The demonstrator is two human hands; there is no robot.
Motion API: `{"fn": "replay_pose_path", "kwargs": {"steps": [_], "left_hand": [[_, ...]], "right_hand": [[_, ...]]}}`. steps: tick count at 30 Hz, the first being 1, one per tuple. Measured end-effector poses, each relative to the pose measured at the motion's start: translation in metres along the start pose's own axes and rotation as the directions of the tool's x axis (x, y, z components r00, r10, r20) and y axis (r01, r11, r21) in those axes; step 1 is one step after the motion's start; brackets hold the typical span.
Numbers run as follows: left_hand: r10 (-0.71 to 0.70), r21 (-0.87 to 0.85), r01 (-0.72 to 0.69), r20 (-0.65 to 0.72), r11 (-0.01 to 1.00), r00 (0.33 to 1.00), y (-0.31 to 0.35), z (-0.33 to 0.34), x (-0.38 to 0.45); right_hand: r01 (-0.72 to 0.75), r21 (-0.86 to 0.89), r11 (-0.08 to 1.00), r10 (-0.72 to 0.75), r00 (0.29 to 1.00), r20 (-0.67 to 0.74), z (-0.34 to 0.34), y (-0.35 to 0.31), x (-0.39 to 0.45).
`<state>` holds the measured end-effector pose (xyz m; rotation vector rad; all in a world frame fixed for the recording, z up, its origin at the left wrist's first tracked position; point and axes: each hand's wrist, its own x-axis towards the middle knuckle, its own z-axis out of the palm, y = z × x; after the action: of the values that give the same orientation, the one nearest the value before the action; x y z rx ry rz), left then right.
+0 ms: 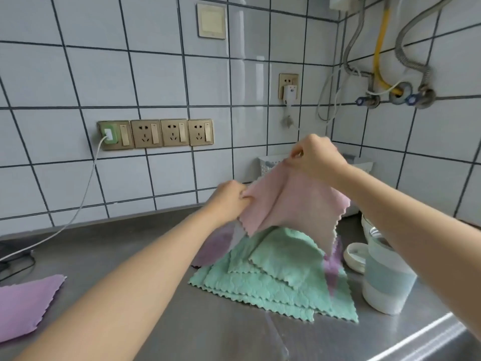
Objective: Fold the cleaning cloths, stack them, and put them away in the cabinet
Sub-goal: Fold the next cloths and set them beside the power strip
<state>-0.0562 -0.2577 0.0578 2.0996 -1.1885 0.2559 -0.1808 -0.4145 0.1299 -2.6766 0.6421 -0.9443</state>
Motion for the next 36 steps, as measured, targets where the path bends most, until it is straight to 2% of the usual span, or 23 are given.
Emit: {"fn": "replay_pose_path", "kwargs": {"steps": [2, 3, 6, 10, 13, 15, 17, 19, 22, 24, 27, 29, 31, 33, 34, 36], "left_hand": [[-0.068, -0.242, -0.015, -0.331, 0.970, 0.941, 0.007, -0.009, -0.002], [-0.103, -0.311, -0.021, -0.377, 0.950, 0.920, 0.012, -0.015, -0.002], [-0.096, -0.362, -0.008, -0.269, 0.932, 0.958, 0.020, -0.030, -0.006], [-0.237, -0.566, 0.037, -0.285, 0.823, 0.929, 0.025, -0.060, -0.021], [-0.292, -0.710, 0.041, -0.236, 0.703, 0.927, 0.026, -0.087, -0.036], [-0.284, -0.727, 0.084, -0.157, 0.681, 0.946, 0.025, -0.102, -0.048], [-0.275, -0.731, 0.103, -0.119, 0.674, 0.954, 0.019, -0.118, -0.064], [-0.304, -0.742, 0.132, -0.101, 0.657, 0.947, 0.007, -0.135, -0.080], [-0.393, -0.718, 0.212, -0.093, 0.663, 0.915, -0.023, -0.157, -0.111], [-0.426, -0.667, 0.247, -0.117, 0.703, 0.897, -0.037, -0.164, -0.135], [-0.473, -0.626, 0.306, -0.115, 0.717, 0.873, -0.055, -0.176, -0.174], [-0.475, -0.635, 0.343, -0.044, 0.692, 0.879, -0.061, -0.189, -0.197], [-0.474, -0.643, 0.396, 0.057, 0.656, 0.879, -0.057, -0.207, -0.220], [-0.469, -0.660, 0.418, 0.111, 0.624, 0.876, -0.053, -0.221, -0.235], [-0.482, -0.678, 0.411, 0.095, 0.609, 0.871, -0.049, -0.228, -0.239], [-0.535, -0.709, 0.413, 0.059, 0.572, 0.843, -0.051, -0.237, -0.237]], "right_hand": [[0.016, 0.106, 0.994, 0.014, 0.962, -0.272, -0.008, -0.002, -0.005], [0.036, 0.063, 0.997, -0.015, 0.952, -0.306, -0.009, -0.006, -0.007], [0.098, -0.076, 0.992, -0.111, 0.977, -0.183, -0.008, -0.015, -0.015], [0.185, 0.058, 0.981, -0.171, 0.968, -0.185, -0.029, -0.026, -0.018], [0.243, 0.053, 0.969, -0.241, 0.970, -0.042, -0.051, -0.044, -0.024], [0.284, -0.001, 0.959, -0.280, 0.948, 0.152, -0.065, -0.055, -0.032], [0.259, 0.015, 0.966, -0.249, 0.907, 0.340, -0.076, -0.062, -0.042], [0.228, 0.046, 0.973, -0.223, 0.860, 0.459, -0.077, -0.064, -0.051], [0.288, 0.116, 0.951, -0.305, 0.797, 0.522, -0.056, -0.065, -0.062], [0.299, 0.180, 0.937, -0.349, 0.794, 0.499, -0.038, -0.066, -0.068], [0.269, 0.292, 0.918, -0.383, 0.792, 0.476, -0.015, -0.072, -0.077], [0.178, 0.458, 0.871, -0.421, 0.752, 0.507, -0.004, -0.079, -0.084], [-0.049, 0.675, 0.736, -0.492, 0.646, 0.584, 0.004, -0.086, -0.087], [-0.227, 0.773, 0.593, -0.589, 0.532, 0.608, 0.008, -0.093, -0.087], [-0.280, 0.796, 0.537, -0.612, 0.521, 0.596, 0.011, -0.099, -0.086], [-0.339, 0.816, 0.468, -0.587, 0.571, 0.574, 0.020, -0.112, -0.084]]}}
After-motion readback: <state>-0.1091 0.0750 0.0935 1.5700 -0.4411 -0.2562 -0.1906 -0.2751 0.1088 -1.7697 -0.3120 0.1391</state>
